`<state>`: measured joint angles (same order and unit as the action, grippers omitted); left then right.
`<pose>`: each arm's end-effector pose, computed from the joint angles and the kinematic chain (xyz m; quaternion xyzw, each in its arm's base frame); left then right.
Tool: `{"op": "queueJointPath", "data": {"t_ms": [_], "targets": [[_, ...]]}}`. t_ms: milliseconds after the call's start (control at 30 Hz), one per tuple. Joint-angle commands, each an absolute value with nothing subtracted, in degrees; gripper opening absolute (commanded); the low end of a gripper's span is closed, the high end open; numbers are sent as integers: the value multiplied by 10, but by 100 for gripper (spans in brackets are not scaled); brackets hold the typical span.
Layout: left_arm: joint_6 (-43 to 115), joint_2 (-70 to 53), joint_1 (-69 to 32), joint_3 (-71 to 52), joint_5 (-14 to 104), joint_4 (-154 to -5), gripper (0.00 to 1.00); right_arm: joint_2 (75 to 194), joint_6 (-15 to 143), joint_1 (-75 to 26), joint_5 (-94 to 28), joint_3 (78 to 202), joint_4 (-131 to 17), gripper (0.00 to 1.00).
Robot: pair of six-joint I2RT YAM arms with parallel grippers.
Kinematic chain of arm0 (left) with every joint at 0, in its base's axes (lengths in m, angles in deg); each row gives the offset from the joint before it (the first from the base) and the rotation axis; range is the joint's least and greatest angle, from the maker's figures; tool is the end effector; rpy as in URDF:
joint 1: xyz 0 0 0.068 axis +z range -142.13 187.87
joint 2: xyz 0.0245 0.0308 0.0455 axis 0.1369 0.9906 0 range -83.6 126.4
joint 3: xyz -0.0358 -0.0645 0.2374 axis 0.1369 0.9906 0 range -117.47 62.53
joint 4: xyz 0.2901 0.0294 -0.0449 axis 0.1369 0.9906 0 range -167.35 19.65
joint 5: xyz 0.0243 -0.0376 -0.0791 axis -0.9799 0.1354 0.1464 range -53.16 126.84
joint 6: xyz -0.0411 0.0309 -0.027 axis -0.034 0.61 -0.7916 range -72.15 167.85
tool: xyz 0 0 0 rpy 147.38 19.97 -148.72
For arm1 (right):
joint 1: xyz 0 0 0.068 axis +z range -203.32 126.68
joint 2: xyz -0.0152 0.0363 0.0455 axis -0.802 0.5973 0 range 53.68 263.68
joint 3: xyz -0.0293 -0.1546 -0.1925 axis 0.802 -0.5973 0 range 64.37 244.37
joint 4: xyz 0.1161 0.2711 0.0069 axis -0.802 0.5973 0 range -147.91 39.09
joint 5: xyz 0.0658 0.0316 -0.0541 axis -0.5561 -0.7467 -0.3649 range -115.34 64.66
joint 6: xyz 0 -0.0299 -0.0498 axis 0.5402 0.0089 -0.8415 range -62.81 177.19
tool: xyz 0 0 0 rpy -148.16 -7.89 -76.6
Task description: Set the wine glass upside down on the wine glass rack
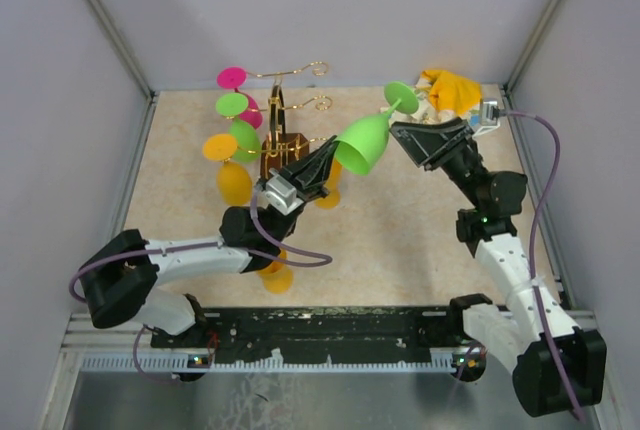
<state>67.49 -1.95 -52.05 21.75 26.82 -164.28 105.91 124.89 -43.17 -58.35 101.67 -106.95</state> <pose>0.1649 -0.2702 0.2944 0.1762 0.3383 -0.2874 0.8786 0.2425 0.0664 0.3490 -0.0038 0.5147 0.6357 0.5753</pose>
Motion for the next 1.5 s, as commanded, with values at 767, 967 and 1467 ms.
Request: {"op": "queueJointPath", "data": {"t_ms": [767, 967, 1467], "targets": [[681, -1, -561, 205, 289, -1798, 0, 1111, 1224, -401, -536, 1077, -1037, 49], [686, 7, -571, 204, 296, -1798, 0, 1117, 1225, -401, -537, 1093, -1011, 48], [755, 2, -577, 200, 296, -1799, 0, 1108, 1211, -401, -539, 1142, -858, 38]]}}
